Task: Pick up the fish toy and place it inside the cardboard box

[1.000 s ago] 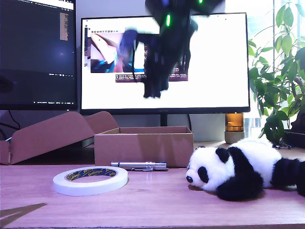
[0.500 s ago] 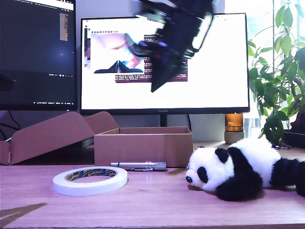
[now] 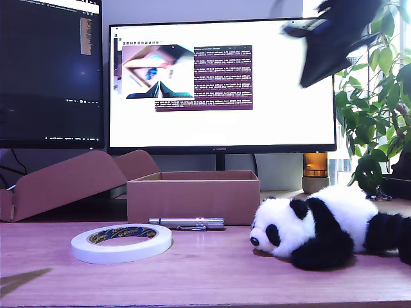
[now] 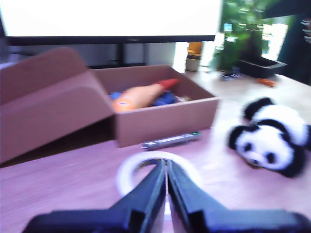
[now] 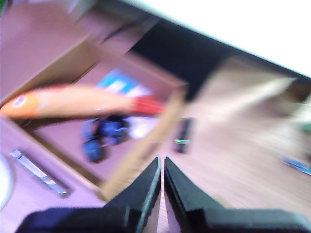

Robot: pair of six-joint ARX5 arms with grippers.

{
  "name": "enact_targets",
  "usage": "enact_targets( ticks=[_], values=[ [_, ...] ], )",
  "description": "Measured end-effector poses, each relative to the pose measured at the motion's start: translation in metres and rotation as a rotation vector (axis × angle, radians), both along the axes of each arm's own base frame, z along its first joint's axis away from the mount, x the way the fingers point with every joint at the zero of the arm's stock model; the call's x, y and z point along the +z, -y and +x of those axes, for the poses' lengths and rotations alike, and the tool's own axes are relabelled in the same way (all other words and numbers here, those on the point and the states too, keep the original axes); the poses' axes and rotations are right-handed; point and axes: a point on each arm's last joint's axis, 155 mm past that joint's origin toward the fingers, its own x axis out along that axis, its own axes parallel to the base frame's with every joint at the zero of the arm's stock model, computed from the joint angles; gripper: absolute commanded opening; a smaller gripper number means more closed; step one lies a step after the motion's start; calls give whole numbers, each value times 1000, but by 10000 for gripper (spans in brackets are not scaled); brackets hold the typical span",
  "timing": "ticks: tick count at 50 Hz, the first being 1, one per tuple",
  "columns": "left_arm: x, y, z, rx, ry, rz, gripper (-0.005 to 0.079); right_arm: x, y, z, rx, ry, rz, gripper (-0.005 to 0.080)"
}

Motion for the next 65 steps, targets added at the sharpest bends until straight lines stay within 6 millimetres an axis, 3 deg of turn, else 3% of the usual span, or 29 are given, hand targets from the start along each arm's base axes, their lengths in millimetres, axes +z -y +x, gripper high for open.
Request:
enact_targets(
  ticks=[10, 16, 20, 35, 52, 65],
  values=[
    [0, -16, 9, 74, 0, 0, -15, -35, 53, -26, -121, -23, 2, -13],
    [0, -32, 17, 145, 0, 0, -14, -55, 73, -43, -169, -46, 12, -13],
    [0, -41, 21, 178, -2, -4, -14, -56, 80, -51, -190, -34, 45, -13],
    [-1, -68, 30, 247, -15, -26, -14, -28, 86, -68, -234, 75, 138, -13],
    [-1, -94, 34, 318, -24, -46, -14, -50, 106, -78, -318, 140, 217, -13],
    [-3, -99, 34, 339, -29, -43, -14, -62, 92, -90, -223, 173, 274, -13]
  ],
)
